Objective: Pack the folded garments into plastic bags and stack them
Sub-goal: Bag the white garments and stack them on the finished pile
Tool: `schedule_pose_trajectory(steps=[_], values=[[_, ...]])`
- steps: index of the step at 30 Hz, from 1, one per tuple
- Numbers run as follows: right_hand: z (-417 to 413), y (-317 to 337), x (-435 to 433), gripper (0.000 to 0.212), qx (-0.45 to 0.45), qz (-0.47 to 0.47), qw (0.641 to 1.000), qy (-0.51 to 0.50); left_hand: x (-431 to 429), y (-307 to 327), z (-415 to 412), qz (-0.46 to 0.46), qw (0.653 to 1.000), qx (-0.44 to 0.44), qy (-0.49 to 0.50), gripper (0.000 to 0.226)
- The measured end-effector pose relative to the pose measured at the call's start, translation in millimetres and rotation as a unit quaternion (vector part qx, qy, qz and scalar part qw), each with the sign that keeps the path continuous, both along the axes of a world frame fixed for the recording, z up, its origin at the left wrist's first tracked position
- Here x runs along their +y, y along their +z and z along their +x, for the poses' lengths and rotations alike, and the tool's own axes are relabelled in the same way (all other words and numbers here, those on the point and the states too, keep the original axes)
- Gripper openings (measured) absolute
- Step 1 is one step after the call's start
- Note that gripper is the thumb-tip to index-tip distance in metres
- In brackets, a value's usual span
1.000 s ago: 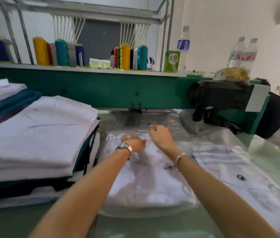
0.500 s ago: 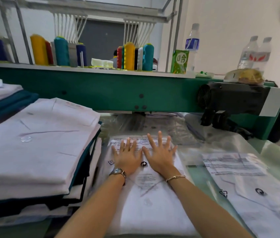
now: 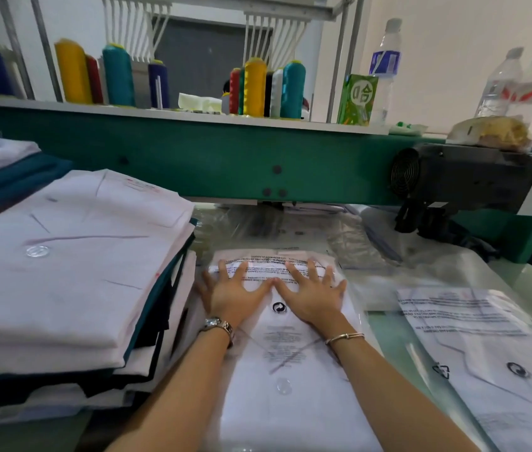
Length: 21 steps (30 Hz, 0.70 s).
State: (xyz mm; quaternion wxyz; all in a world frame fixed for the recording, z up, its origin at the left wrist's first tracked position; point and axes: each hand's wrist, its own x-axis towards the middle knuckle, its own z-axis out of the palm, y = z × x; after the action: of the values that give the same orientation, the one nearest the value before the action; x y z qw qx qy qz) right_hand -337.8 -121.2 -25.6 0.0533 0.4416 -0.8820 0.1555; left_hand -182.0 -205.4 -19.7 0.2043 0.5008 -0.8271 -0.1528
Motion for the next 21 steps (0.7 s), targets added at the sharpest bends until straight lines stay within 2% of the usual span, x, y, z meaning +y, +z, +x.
schedule_pose_trajectory(steps=[2,5,7,10,12,15,19,21], values=[[-1.3,1.9,0.1,0.080,-0.006,0.014,1.000,0.001,-7.0,-1.2,3.5,0.024,0.997,0.069,-0.014,0.082],[-0.1,2.0,2.2,0.076,-0.003,0.021,1.000,-0.001,-10.5,-2.8,7.6,0.025,0.987,0.156,-0.020,0.061],[6.3,0.3,5.5,0.070,0.030,0.006,1.000,-0.006,-8.4,-1.8,8.7,-0.020,0.988,0.149,0.038,0.044],[15.3,3.8,8.9,0.063,0.069,-0.032,0.997,-0.009,2.2,4.9,4.5,-0.101,0.989,0.069,0.084,0.040],[15.7,7.3,12.6,0.061,0.092,-0.038,0.995,0.005,19.5,17.1,0.4,-0.125,0.990,0.051,0.036,0.042],[27.4,10.4,20.1,0.059,0.120,-0.017,0.992,0.041,56.0,48.3,-2.6,-0.101,0.986,0.095,-0.090,0.039],[30.0,22.0,76.2,0.070,0.090,0.121,0.982,0.112,125.3,78.8,17.1,-0.147,0.954,-0.008,-0.261,0.033],[58.7,40.9,120.4,0.070,0.095,0.187,0.968,0.139,159.3,79.4,31.2,-0.145,0.935,-0.003,-0.323,0.041]])
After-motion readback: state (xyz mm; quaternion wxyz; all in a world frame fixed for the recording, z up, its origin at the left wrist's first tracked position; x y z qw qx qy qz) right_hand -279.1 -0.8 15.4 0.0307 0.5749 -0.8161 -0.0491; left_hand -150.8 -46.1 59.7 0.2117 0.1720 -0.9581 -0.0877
